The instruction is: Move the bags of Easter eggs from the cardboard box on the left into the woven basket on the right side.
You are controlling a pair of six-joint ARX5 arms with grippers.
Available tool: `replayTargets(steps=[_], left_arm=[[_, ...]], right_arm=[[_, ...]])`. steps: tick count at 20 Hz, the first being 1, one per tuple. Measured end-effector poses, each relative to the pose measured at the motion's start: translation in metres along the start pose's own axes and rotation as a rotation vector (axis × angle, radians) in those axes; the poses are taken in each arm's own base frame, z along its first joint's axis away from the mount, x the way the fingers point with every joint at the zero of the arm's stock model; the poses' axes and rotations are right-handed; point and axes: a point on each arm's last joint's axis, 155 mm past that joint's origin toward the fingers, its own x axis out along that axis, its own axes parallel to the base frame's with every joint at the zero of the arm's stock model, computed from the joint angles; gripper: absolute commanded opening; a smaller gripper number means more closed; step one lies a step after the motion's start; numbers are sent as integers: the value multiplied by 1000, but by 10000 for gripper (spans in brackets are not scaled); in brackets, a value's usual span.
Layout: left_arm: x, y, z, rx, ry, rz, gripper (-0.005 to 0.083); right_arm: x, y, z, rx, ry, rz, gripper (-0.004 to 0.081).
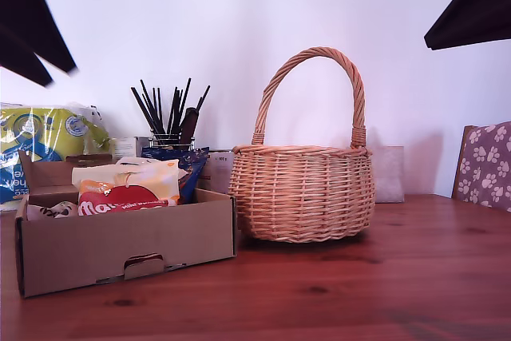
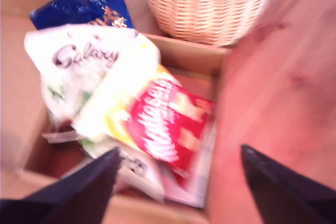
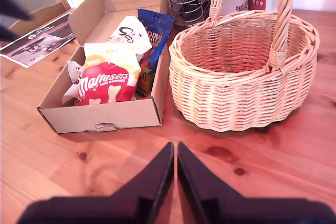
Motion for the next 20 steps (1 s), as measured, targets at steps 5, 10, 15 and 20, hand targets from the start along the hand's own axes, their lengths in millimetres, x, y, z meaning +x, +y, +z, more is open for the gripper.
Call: replayTargets(steps=[5, 10, 15, 20], left_arm=[[47, 52, 13, 224, -21, 131, 789], [87, 65, 0, 202, -22, 79, 783], [116, 36, -43, 85, 87, -108, 779], [101, -7, -14, 43, 5, -258, 778]], right_arm=[[0, 0, 0, 0, 0, 0, -12], [0, 0, 0, -24, -1, 0, -12], [0, 0, 0, -26, 0, -2, -12], [0, -1, 0, -26, 0, -4, -12]])
